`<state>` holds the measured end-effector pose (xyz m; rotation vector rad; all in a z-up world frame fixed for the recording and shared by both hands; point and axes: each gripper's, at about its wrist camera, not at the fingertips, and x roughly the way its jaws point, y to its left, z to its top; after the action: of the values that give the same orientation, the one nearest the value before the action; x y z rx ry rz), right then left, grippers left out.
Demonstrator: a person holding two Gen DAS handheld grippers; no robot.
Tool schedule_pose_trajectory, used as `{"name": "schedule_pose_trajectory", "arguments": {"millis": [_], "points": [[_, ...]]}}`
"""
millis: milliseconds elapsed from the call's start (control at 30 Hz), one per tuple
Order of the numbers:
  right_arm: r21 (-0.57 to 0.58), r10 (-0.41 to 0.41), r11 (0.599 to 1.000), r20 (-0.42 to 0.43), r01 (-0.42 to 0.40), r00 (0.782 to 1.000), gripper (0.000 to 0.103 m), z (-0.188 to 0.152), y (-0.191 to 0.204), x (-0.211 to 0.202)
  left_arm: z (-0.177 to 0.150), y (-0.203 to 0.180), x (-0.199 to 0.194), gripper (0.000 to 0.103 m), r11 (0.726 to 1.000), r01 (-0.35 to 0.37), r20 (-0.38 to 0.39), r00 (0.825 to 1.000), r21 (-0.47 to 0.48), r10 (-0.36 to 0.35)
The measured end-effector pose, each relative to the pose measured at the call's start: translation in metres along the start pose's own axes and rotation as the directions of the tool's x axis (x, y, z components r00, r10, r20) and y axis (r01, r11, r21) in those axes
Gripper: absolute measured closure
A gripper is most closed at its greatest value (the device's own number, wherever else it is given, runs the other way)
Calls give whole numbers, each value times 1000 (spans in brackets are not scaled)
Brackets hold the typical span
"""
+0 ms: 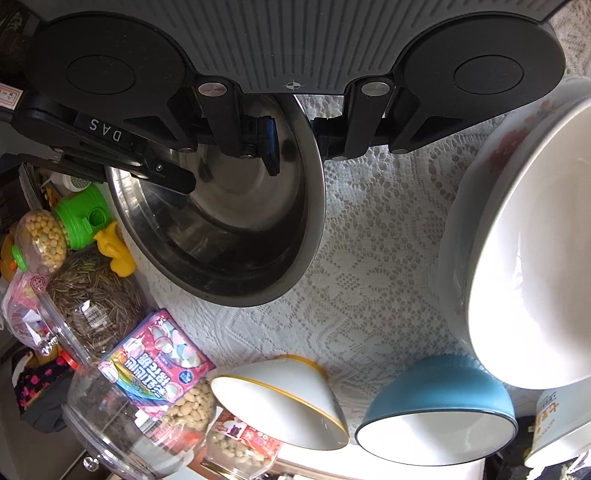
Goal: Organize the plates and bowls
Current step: 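Lift the steel bowl with the left gripper and carry it toward the white bowl, then lower the steel bowl into the white bowl with the left gripper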
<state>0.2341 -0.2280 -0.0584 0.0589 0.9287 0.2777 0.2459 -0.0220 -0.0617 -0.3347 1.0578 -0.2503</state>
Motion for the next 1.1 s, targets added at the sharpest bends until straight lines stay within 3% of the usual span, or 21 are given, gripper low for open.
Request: {"name": "schedule_pose_trajectory", "arguments": {"millis": [233, 333, 500, 700, 867, 1000, 1100], "points": [[8, -48, 999, -7, 48, 999, 77, 1, 11, -6, -3, -11, -1, 85, 996, -39, 15, 999, 85, 37], [-1, -70, 998, 31, 70, 997, 77, 6, 20, -22, -5, -9, -9, 86, 996, -10, 10, 1000, 88, 10], [-49, -68, 996, 117, 74, 991, 77, 19, 48, -58, -7, 0, -51, 86, 996, 31, 113, 993, 79, -39], [-140, 28, 990, 228, 4, 973, 77, 43, 104, -96, -2, 29, -129, 86, 998, 24, 283, 958, 59, -40], [-218, 130, 973, 278, -69, 952, 77, 59, 160, -103, -4, 63, -187, 86, 999, -28, 404, 915, 17, 18], [-266, 191, 957, 281, -115, 941, 77, 67, 197, -94, -5, 90, -209, 86, 997, -67, 439, 895, -41, 78], [-290, 220, 947, 262, -141, 939, 77, 72, 218, -81, -3, 107, -213, 86, 993, -89, 435, 894, -73, 112]]}}
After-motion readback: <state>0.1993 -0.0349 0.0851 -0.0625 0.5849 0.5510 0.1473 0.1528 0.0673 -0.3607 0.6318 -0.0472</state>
